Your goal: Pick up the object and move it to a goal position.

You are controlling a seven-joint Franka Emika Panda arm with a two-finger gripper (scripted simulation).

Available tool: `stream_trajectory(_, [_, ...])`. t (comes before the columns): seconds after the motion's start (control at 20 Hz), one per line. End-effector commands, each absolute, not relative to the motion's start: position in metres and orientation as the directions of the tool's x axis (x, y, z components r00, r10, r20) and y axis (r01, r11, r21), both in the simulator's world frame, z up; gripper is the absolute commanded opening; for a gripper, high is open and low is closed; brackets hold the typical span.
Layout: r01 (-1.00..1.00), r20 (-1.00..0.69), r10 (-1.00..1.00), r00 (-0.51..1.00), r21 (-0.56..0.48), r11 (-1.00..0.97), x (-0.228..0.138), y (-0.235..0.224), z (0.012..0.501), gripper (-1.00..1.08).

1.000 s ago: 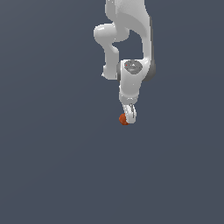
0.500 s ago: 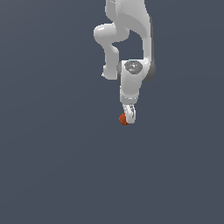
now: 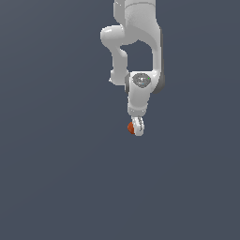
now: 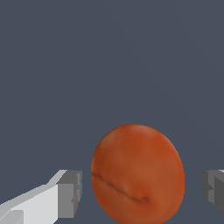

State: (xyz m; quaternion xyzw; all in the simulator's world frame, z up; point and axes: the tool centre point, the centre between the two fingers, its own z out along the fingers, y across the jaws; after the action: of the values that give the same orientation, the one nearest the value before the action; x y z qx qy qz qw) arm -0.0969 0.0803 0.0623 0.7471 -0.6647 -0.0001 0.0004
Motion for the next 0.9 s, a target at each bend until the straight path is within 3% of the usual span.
stream_trajectory(0.0, [-0.993, 0.000, -0.993, 0.116, 0.000, -0.116, -0.0969, 0.0805, 0.0533, 1.00])
stream_trajectory(0.25, [-0.993, 0.000, -0.993, 0.115, 0.000, -0.115, -0.0965, 0.0807, 0.0468, 1.00])
stream_trajectory(0.3, [-0.993, 0.000, -0.993, 0.115, 0.000, -0.115, -0.0965, 0.0807, 0.0468, -1.00])
stream_trajectory(0.85, [-0.993, 0.000, -0.993, 0.115, -0.002, -0.115, -0.0955, 0.0807, 0.0482, -1.00])
